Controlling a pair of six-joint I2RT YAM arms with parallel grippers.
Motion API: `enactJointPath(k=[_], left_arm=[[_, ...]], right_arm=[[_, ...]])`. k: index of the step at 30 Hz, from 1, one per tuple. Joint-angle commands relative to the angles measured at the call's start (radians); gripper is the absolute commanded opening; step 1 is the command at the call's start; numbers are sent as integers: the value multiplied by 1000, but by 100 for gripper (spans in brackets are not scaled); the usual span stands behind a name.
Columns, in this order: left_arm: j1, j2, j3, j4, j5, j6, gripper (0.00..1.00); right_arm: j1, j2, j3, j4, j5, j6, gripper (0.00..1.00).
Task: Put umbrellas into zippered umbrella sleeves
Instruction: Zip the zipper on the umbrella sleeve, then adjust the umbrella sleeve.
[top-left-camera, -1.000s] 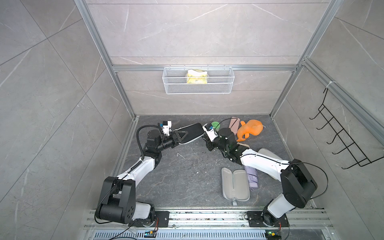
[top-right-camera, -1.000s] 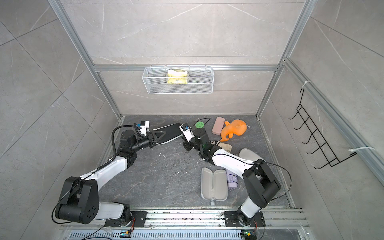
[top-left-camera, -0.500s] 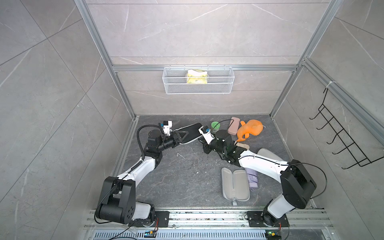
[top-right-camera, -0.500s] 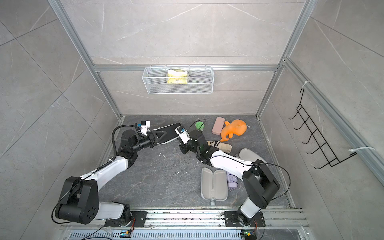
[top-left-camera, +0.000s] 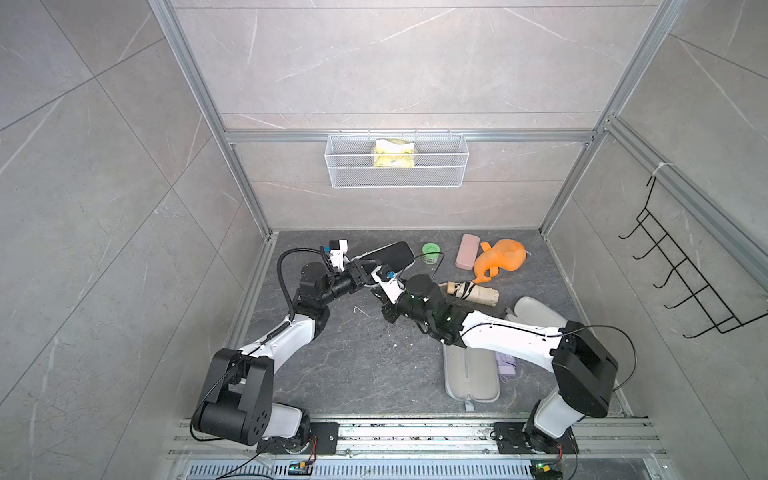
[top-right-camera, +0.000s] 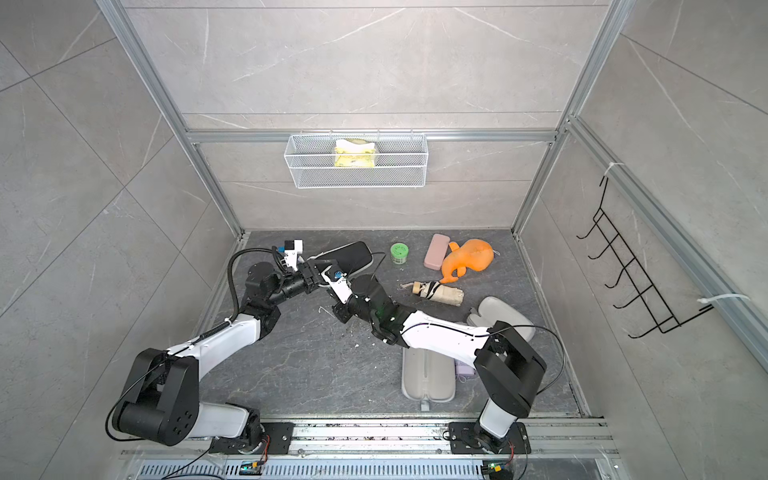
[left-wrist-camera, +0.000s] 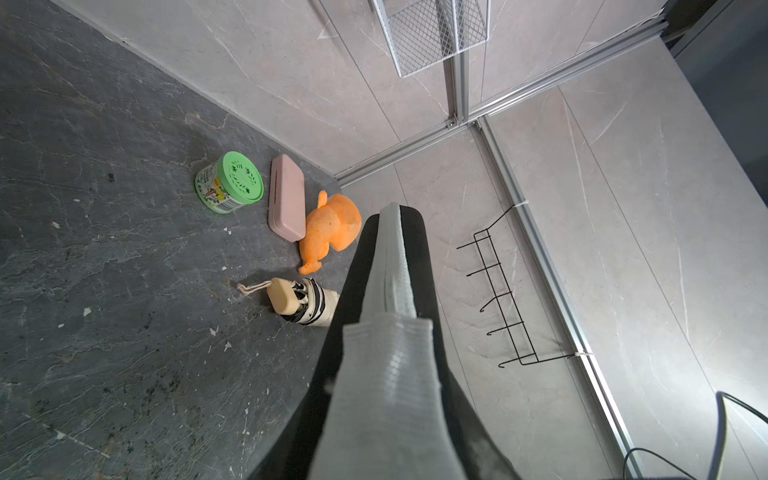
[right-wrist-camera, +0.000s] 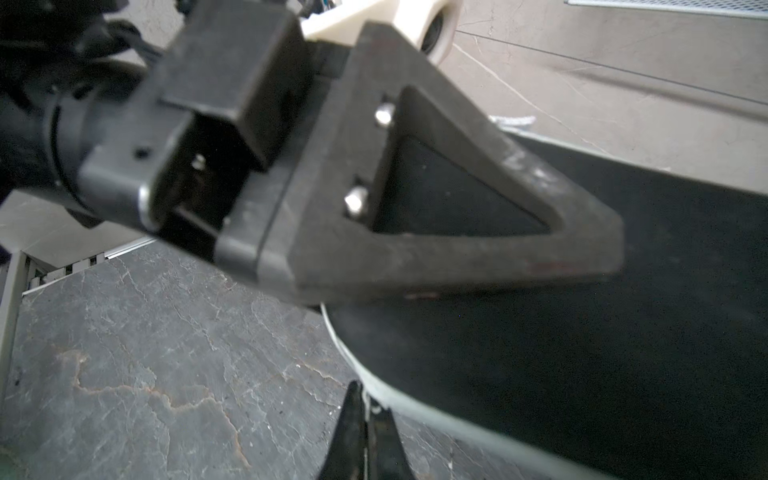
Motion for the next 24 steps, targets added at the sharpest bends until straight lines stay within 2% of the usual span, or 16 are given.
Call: enactJointPath(k=[1,2,3,6,8,12,17,24], left_arm=[[-7,28,11,219,-128,-45,0],[-7,26,6,231,-129,-50,0],[-5,19,-4,245,-139,-57,0],[-1,-13,-28,252,-164,-47,0],[-1,-27,-47,269,-182,-45,0],[-3,-24,-108,380,-253,-81,0],[-55,16,-141,490,-324,-111,0],[-154,52,-120,508,-388,-101,2]], right_arm=[[94,29,58,96,-138,85,0],[94,27,47,116,-121,126,0],[88,15,29,134,-89,165,6],[18,-50,-57,142,-95,291,34],[-54,-107,-132,147,-127,381,47],[-191,-202,-239,177,-211,552,63],[-327,-180,-263,306,-304,796,73],[-350,5,-158,480,-366,977,75]])
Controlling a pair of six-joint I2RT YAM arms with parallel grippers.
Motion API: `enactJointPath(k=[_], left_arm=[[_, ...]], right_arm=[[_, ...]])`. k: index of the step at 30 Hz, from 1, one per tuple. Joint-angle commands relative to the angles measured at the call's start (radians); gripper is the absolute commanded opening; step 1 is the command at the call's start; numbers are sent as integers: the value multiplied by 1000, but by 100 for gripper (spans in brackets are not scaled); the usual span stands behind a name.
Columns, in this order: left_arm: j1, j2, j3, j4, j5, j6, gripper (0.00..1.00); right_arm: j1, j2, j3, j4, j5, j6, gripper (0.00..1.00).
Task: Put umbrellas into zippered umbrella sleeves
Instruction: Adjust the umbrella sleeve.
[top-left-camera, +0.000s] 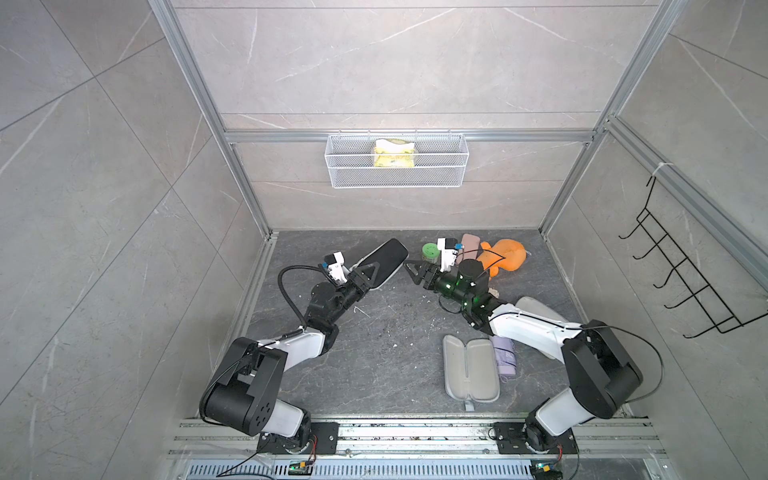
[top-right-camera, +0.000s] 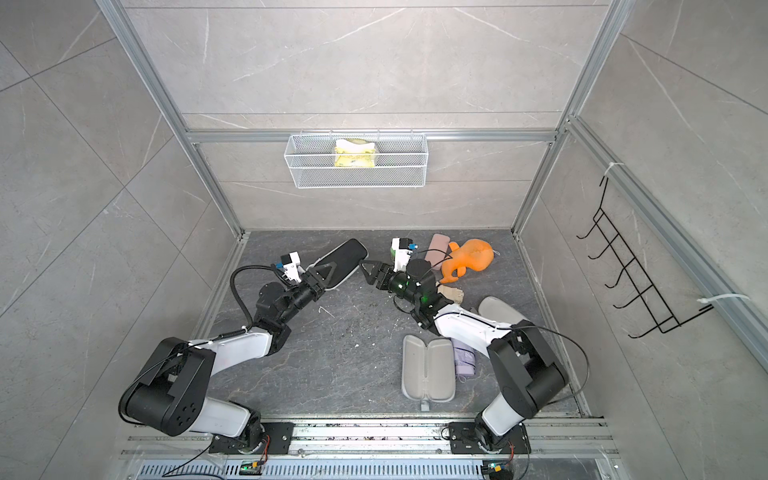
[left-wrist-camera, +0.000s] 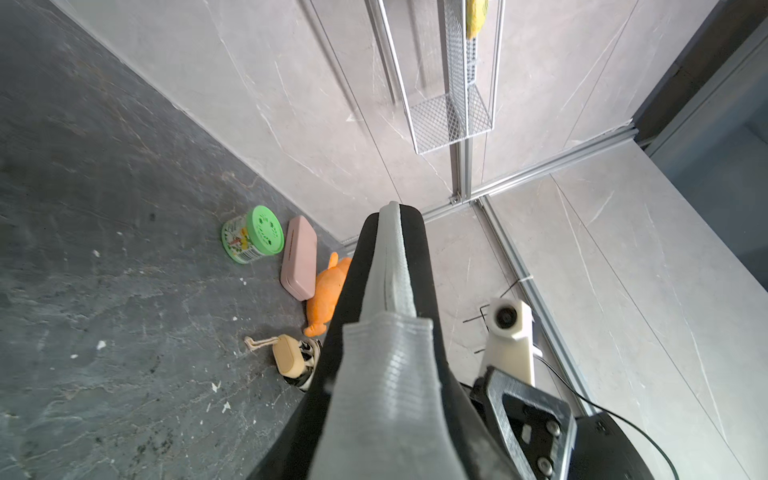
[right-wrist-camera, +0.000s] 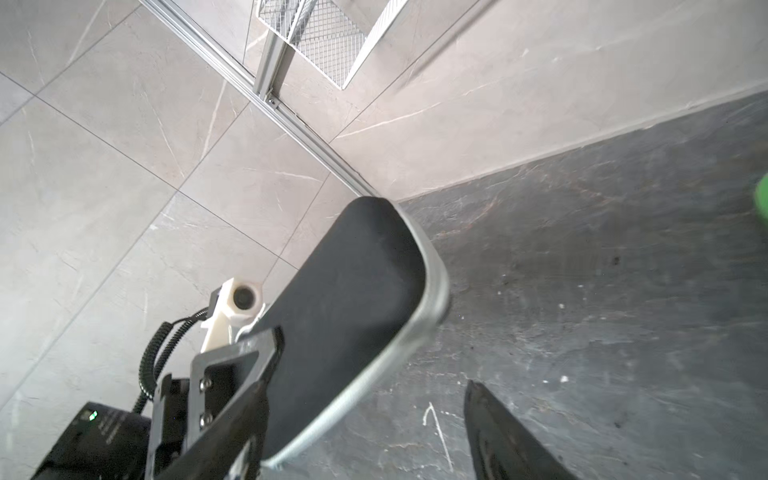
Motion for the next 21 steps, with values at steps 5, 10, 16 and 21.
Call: enactJointPath(k=[5,10,16,21], left_arm=[[-64,-6,52,180,-74,10,4],[-92,30,59,190,-55,-13,9],[-72,-9,44,138,45,-36,39],[64,-170,62,-252,290,57,77]], right_arm=[[8,140,86,213,-74,208,67],[15,180,111,321,-85,275,50],[4,194,111,348,-93,272,24],[-40,172,111,345,-201,268,15]])
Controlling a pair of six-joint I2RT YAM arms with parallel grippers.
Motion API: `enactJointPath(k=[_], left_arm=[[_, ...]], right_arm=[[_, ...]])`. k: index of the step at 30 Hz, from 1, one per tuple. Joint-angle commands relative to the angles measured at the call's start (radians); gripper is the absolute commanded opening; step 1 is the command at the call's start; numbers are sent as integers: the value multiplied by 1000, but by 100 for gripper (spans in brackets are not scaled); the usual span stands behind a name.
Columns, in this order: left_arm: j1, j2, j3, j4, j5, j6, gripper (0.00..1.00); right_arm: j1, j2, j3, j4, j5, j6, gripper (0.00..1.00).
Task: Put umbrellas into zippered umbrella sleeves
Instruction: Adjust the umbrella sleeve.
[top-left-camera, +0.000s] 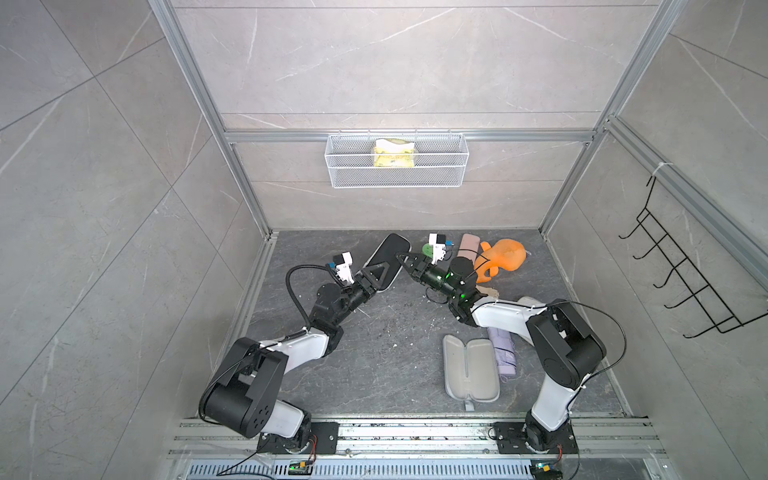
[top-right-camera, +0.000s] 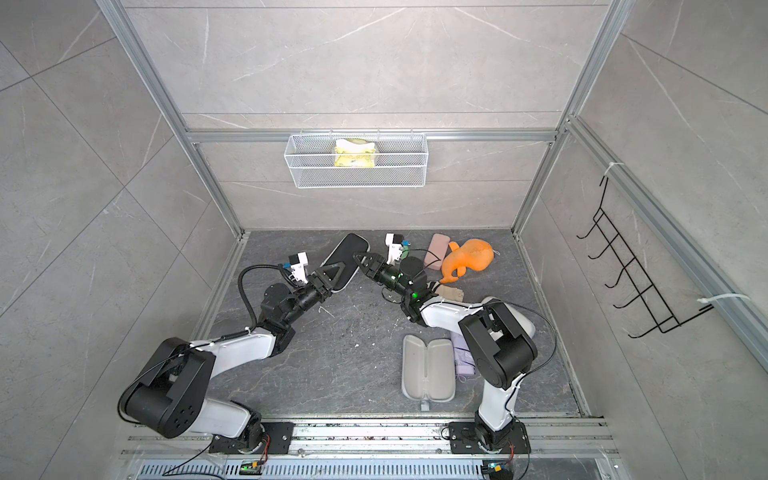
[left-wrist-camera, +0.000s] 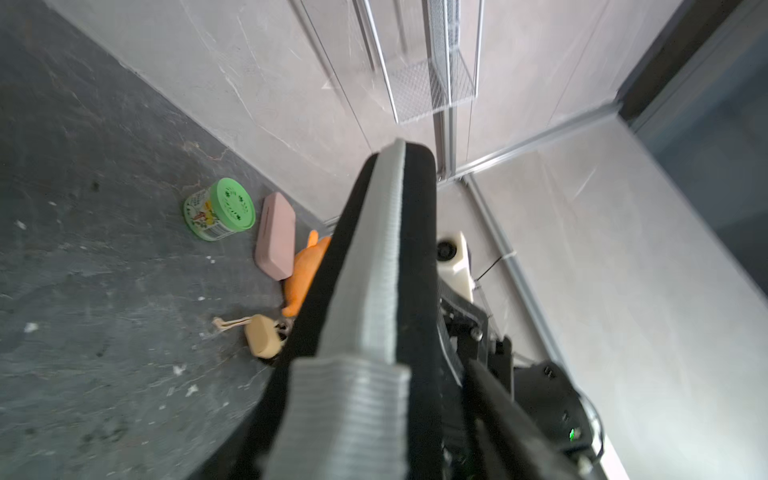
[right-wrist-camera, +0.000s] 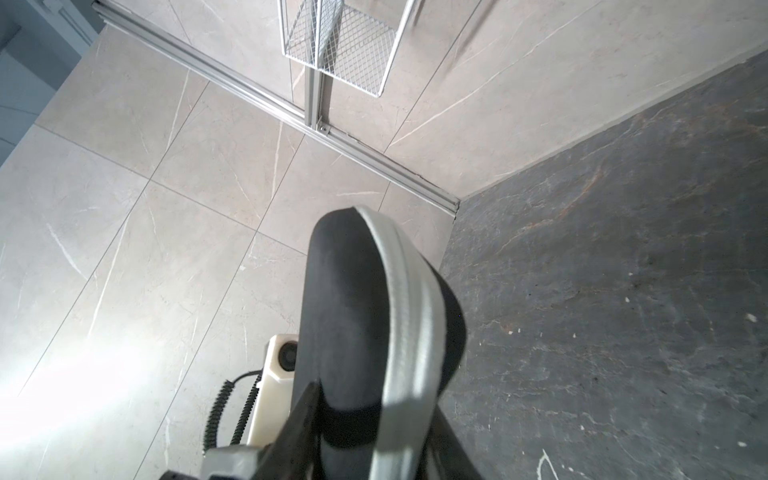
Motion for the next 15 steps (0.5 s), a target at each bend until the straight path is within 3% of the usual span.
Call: enactJointPath(k=[1,6,10,15], left_arm=[[104,-137,72,-290,243,119,83],[202,-150,268,-879,402,477,88],[195,-48,381,-954,496,540,88],[170,39,454,-984,508,564,86]], right_arm=[[-33,-8,39,62,-122,-21,14],[-58,-9,69,-24,-324,-60,11],[-58,23,124,-53,-418,-66,10],[-57,69,205,-71,-491,-63,10]])
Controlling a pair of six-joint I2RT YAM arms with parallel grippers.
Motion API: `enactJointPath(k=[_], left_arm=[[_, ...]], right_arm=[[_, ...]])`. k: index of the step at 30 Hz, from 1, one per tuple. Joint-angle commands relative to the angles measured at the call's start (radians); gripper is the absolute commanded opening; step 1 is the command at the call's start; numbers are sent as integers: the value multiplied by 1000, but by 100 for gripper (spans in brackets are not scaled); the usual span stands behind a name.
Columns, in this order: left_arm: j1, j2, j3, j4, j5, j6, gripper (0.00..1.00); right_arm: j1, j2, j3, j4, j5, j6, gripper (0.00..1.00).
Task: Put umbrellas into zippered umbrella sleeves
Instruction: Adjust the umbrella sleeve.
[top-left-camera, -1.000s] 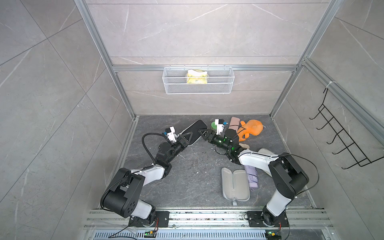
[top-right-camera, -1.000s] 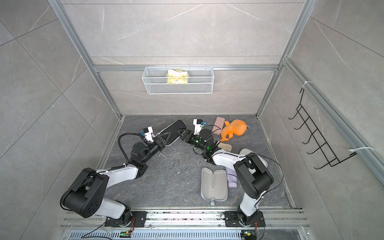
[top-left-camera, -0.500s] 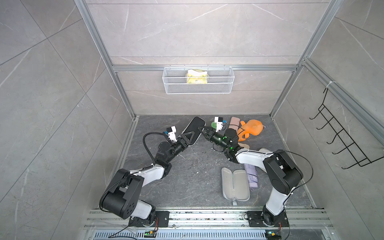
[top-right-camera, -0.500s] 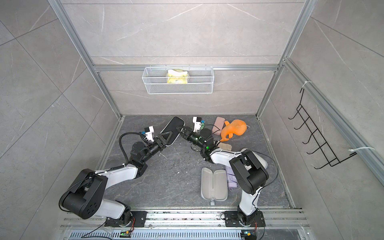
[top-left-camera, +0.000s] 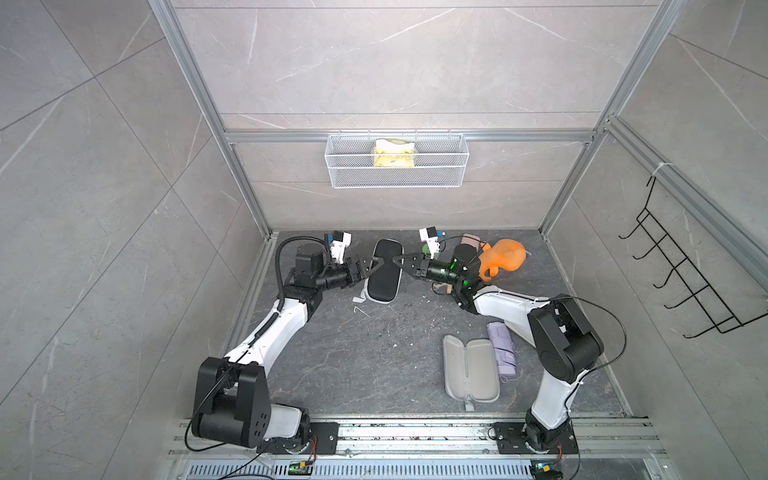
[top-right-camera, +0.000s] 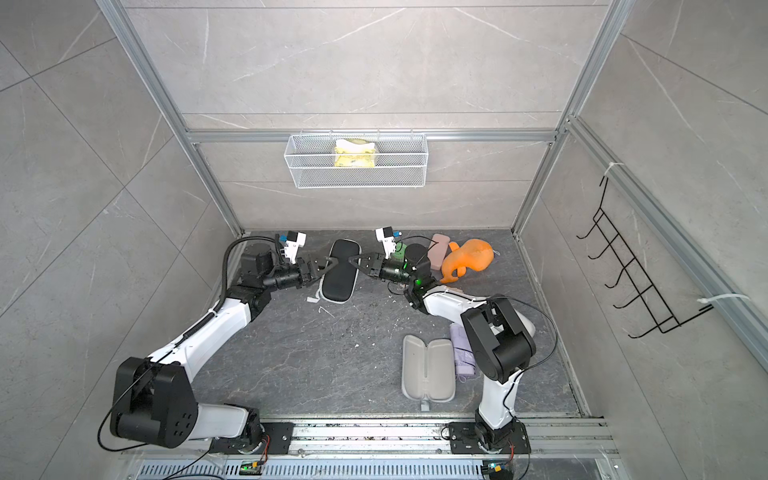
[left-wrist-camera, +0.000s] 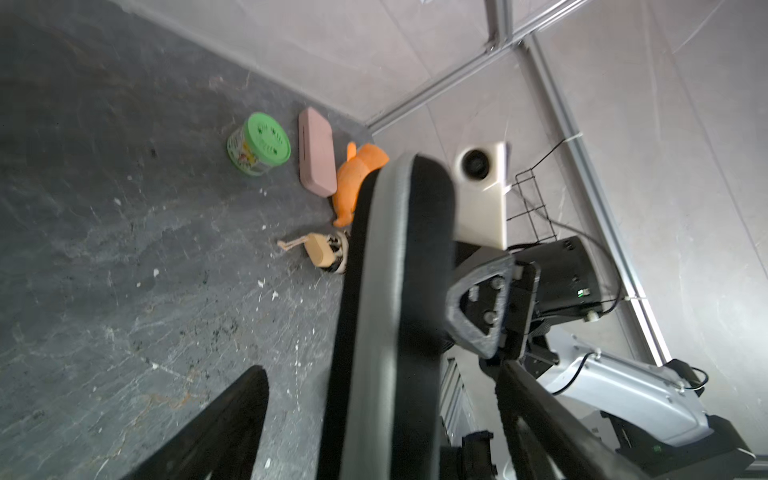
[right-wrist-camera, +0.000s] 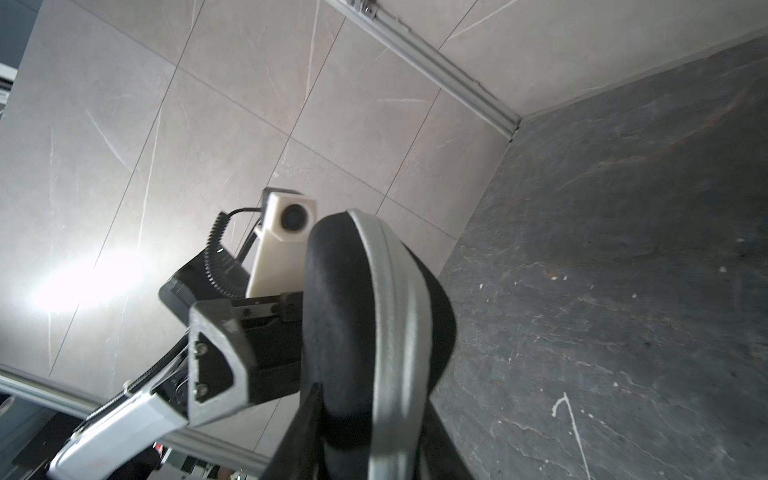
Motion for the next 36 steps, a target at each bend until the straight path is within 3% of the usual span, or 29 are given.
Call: enactJointPath(k=[1,5,9,14,17,20,23,31,36], left_arm=[[-13,49,59,-95,80,69,83],[-28,96,115,-92,105,57,69],[-35,132,152,-90,129,55,49],[-21,161,169,-77,138,55,31],[8,154,141,36,147,-16,26],[33,150,120,138,154,-81,24],[45,150,111,202,147,-118,21],[42,159,100,364,149,-225,16],[34,147,91,359,156,-217,15]], right_arm=[[5,28,82,15,-111,-10,10],[9,51,126,-58,-136,-26,10],[11,37,151,-226,-102,-150,13],[5,-14,117,-245,-62,-181,45],[-19,-72,24,-245,-29,-232,52],[-54,-156,-114,-261,66,-348,52],[-44,-255,-213,-338,186,-568,50],[153,-380,-279,-603,545,-1207,29],[217,-352,-242,-625,639,-1348,35]])
